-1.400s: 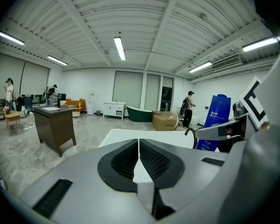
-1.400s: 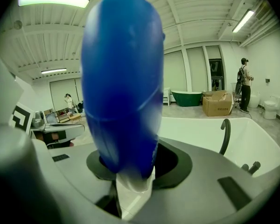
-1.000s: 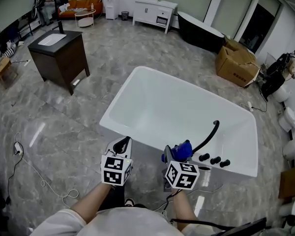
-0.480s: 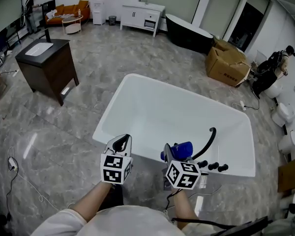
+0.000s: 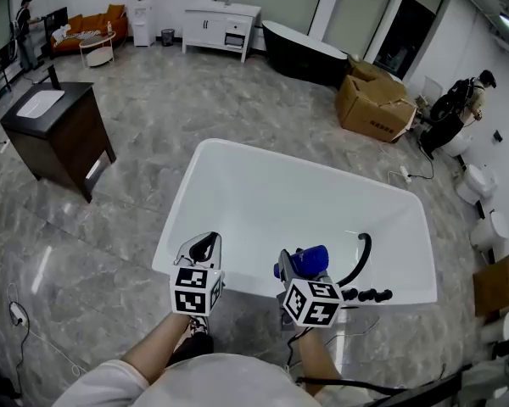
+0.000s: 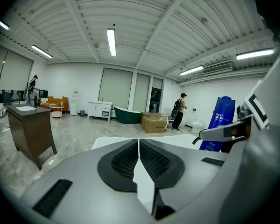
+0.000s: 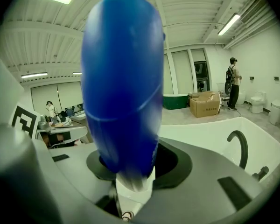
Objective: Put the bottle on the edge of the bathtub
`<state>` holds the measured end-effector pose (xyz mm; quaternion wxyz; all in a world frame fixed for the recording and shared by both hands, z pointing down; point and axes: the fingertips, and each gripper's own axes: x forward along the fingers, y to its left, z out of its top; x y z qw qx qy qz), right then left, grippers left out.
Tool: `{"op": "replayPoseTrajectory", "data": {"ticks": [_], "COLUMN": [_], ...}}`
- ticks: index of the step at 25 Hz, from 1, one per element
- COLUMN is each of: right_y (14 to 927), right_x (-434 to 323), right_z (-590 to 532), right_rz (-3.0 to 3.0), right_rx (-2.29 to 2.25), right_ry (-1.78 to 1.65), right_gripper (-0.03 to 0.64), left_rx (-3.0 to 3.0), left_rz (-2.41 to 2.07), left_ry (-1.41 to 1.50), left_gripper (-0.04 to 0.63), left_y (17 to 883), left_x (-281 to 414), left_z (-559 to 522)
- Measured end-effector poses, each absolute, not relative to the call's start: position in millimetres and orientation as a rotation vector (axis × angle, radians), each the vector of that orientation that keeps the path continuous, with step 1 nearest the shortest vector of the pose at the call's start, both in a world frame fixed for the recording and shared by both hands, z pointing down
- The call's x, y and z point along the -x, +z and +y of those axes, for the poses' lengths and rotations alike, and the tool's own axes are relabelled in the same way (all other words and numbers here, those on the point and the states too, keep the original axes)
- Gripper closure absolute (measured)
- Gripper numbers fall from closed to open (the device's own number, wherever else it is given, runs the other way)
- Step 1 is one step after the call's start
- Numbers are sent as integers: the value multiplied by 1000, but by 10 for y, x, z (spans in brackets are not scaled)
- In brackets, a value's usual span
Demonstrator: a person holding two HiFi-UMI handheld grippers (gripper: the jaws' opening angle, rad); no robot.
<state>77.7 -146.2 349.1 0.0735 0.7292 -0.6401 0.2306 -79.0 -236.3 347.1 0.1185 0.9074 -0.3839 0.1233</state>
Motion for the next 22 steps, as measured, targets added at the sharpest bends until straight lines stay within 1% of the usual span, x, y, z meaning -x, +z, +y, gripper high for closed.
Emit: {"op": "replayPoseTrajectory", "data": {"ticks": [15, 22], "right_y": [3559, 3724], "right_x": [-853, -947], "right_z": [-2100, -1974], "right_rz": [-1799, -1730], "right_rx": [-2302, -2326], "right_ry": [756, 806], "right_gripper": [451, 451], "left_rx": [-2698, -2673], "left_rz": [-949, -880], "left_ry": [413, 465], "left_gripper": [571, 571], "left_y": [3587, 3825], "left_x": [600, 445], "left_z": [-3122, -3135]}}
